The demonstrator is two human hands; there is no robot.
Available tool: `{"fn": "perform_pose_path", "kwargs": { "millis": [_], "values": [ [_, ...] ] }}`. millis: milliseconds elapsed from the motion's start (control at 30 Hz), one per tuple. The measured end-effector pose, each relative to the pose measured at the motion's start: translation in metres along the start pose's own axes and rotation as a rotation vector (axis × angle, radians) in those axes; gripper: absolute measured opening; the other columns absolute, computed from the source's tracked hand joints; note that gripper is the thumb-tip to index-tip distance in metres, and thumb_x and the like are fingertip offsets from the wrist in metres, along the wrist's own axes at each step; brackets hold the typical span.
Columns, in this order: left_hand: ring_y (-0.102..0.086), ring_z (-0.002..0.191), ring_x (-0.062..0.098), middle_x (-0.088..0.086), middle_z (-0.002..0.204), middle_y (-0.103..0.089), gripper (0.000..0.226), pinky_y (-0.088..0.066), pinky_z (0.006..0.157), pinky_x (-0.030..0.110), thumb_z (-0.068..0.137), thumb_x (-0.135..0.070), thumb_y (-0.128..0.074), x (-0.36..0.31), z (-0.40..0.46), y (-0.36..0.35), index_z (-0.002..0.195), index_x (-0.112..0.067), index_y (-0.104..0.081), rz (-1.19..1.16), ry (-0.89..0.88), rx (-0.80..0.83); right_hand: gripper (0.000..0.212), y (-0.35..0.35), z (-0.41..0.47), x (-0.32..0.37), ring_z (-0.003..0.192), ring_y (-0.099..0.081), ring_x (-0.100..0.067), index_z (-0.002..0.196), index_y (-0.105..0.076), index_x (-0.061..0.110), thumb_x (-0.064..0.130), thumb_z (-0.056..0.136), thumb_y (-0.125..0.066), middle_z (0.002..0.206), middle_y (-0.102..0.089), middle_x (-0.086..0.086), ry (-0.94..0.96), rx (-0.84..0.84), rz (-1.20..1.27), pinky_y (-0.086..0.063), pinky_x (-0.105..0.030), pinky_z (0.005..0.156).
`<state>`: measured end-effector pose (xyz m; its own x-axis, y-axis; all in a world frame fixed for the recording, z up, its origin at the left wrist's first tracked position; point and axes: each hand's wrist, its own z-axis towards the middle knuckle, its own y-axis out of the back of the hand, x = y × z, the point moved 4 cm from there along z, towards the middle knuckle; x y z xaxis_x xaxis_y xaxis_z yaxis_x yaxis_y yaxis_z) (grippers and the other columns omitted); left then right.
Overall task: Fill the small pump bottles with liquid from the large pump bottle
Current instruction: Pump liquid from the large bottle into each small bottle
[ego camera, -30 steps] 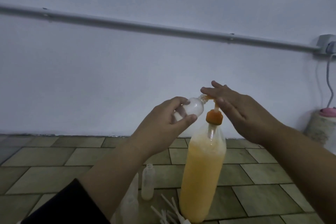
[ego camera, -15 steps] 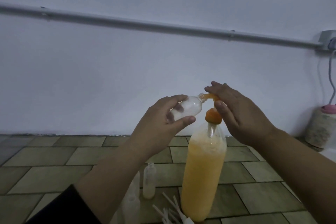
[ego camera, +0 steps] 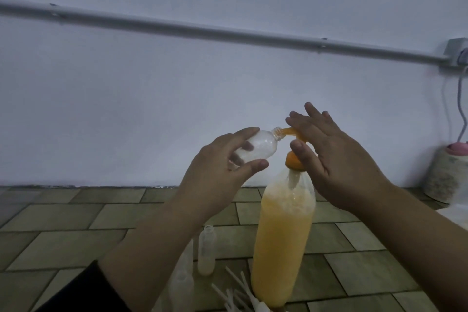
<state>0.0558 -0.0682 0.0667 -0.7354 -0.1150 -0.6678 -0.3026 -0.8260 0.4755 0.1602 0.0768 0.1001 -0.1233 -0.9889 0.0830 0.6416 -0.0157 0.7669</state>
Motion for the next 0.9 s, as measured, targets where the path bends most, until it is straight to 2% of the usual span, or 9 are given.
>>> {"fn": "perform_pose_path", "kwargs": {
  "millis": [67,200,333,467,567,700,767,833,900],
  "values": [
    [-0.055,0.089,0.000,-0.026,0.105,-0.054,0.051,-0.048,0.077,0.019,0.083,-0.044,-0.062,-0.001,0.000,-0.001,0.131,-0.044,-0.045,0.041,-0.020,0.000,0.077,-0.001,0.000,0.001,0.142,-0.001,-0.001,0.142,-0.033,0.035,0.070,0.081,-0.001,0.153,-0.019,0.015,-0.017,-0.012,0.038,-0.011,-0.033,0.116],
    [-0.051,0.091,0.002,-0.023,0.112,-0.052,0.052,-0.043,0.078,0.017,0.086,-0.041,-0.059,-0.005,0.002,0.003,0.135,-0.043,-0.042,0.190,-0.100,-0.023,0.073,-0.005,0.002,0.007,0.140,-0.004,0.004,0.136,-0.047,0.027,0.062,0.088,-0.005,0.147,-0.038,0.009,-0.003,-0.079,0.102,0.000,-0.016,0.113],
    [-0.049,0.094,0.003,-0.022,0.115,-0.050,0.053,-0.039,0.078,0.013,0.086,-0.040,-0.060,-0.003,-0.001,0.002,0.136,-0.042,-0.042,0.229,-0.110,-0.011,0.077,-0.017,-0.003,0.011,0.143,-0.005,-0.004,0.134,-0.049,0.026,0.064,0.088,0.000,0.148,-0.038,0.007,-0.043,-0.121,0.048,0.004,-0.029,0.117],
    [-0.050,0.090,0.003,-0.021,0.116,-0.052,0.052,-0.041,0.078,0.018,0.086,-0.040,-0.061,-0.006,-0.005,0.003,0.135,-0.042,-0.043,0.234,-0.089,0.022,0.078,-0.014,-0.004,0.010,0.143,-0.009,-0.007,0.133,-0.051,0.021,0.061,0.090,0.002,0.143,-0.045,0.001,0.018,-0.073,-0.005,0.004,-0.029,0.117],
    [-0.051,0.090,0.002,-0.021,0.119,-0.053,0.053,-0.043,0.079,0.019,0.086,-0.041,-0.061,-0.012,0.001,0.006,0.135,-0.043,-0.042,0.214,-0.096,0.027,0.076,-0.003,0.000,0.006,0.141,-0.009,-0.002,0.137,-0.046,0.020,0.059,0.091,0.000,0.145,-0.043,0.002,0.043,-0.080,0.025,0.001,-0.020,0.114],
    [-0.051,0.089,0.003,-0.019,0.120,-0.054,0.053,-0.042,0.079,0.017,0.085,-0.040,-0.062,-0.014,0.001,0.002,0.135,-0.041,-0.044,0.215,-0.110,0.029,0.068,-0.008,-0.006,0.009,0.134,-0.008,0.007,0.128,-0.057,0.019,0.053,0.094,-0.009,0.140,-0.049,0.003,-0.036,-0.187,0.136,0.006,-0.002,0.105],
    [-0.053,0.090,0.005,-0.018,0.121,-0.055,0.053,-0.044,0.080,0.020,0.085,-0.039,-0.063,-0.011,-0.003,-0.001,0.135,-0.040,-0.044,0.215,-0.095,0.039,0.061,-0.014,-0.009,0.013,0.130,-0.003,0.010,0.124,-0.059,0.018,0.048,0.097,-0.014,0.139,-0.048,0.002,-0.063,-0.182,0.159,0.007,0.001,0.101],
    [-0.053,0.089,0.004,-0.018,0.122,-0.055,0.054,-0.042,0.078,0.017,0.085,-0.040,-0.063,-0.008,-0.005,0.001,0.135,-0.040,-0.044,0.211,-0.074,0.038,0.058,-0.014,-0.008,0.016,0.126,0.001,0.014,0.124,-0.059,0.018,0.044,0.097,-0.016,0.140,-0.048,0.000,-0.053,-0.141,0.150,0.009,0.005,0.095],
    [-0.052,0.087,0.003,-0.019,0.121,-0.055,0.054,-0.040,0.077,0.014,0.084,-0.040,-0.064,-0.009,-0.004,0.003,0.135,-0.040,-0.044,0.196,-0.068,0.029,0.058,-0.009,-0.004,0.018,0.124,-0.004,0.013,0.123,-0.059,0.015,0.042,0.097,-0.015,0.136,-0.052,-0.004,-0.007,-0.136,0.119,0.010,0.006,0.094]
  ]
}}
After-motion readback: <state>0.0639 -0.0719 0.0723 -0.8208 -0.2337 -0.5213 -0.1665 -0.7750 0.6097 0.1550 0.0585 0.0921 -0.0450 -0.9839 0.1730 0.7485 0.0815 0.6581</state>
